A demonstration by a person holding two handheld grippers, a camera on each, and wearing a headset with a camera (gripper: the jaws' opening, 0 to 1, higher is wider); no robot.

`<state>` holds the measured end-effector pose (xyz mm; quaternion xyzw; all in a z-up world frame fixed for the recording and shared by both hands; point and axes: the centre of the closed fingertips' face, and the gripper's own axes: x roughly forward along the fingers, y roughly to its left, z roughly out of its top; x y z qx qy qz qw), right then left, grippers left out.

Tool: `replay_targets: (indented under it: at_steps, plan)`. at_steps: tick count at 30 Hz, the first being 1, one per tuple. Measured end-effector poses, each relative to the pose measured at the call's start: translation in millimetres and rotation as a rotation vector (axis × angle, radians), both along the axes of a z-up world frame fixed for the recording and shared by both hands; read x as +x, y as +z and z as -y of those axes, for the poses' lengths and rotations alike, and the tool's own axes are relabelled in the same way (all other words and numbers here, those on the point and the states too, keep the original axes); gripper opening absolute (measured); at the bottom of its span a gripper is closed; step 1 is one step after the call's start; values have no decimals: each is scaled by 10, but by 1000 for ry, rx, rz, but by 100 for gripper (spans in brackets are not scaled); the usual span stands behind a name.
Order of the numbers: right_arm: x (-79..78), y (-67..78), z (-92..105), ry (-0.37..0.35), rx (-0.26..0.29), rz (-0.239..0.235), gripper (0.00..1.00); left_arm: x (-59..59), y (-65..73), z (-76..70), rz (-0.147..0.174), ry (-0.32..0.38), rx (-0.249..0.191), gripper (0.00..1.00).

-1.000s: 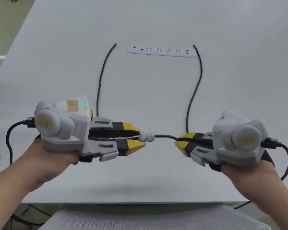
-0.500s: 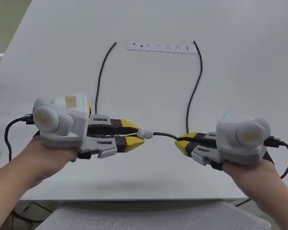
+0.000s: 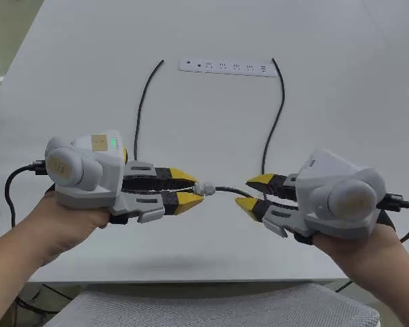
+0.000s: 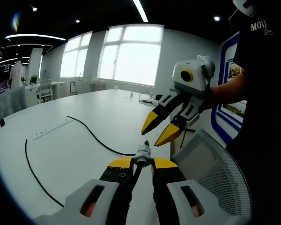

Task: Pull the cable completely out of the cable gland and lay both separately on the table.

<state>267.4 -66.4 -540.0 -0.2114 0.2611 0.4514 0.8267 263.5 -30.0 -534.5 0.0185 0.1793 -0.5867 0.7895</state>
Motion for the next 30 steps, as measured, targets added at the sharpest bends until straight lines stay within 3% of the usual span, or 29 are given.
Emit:
replay_targets:
  at_steps: [2, 4, 8, 24, 30]
  plan:
    - [-14, -17, -54, 20, -31, 16, 15, -9, -11, 4, 2, 0, 8, 16]
    - [-13, -80, -99, 62, -104, 57, 13, -21, -8, 9, 9, -2, 11, 16]
    - [-27, -110, -168, 79, -130, 66, 15, -39, 4, 10, 8, 1, 11, 16]
    - [-20, -144, -140, 98, -181, 96, 3, -87, -18, 34, 5, 1, 25, 16]
    - [-15, -147, -107, 81, -164, 82, 1, -84, -16, 53, 5, -1, 26, 16]
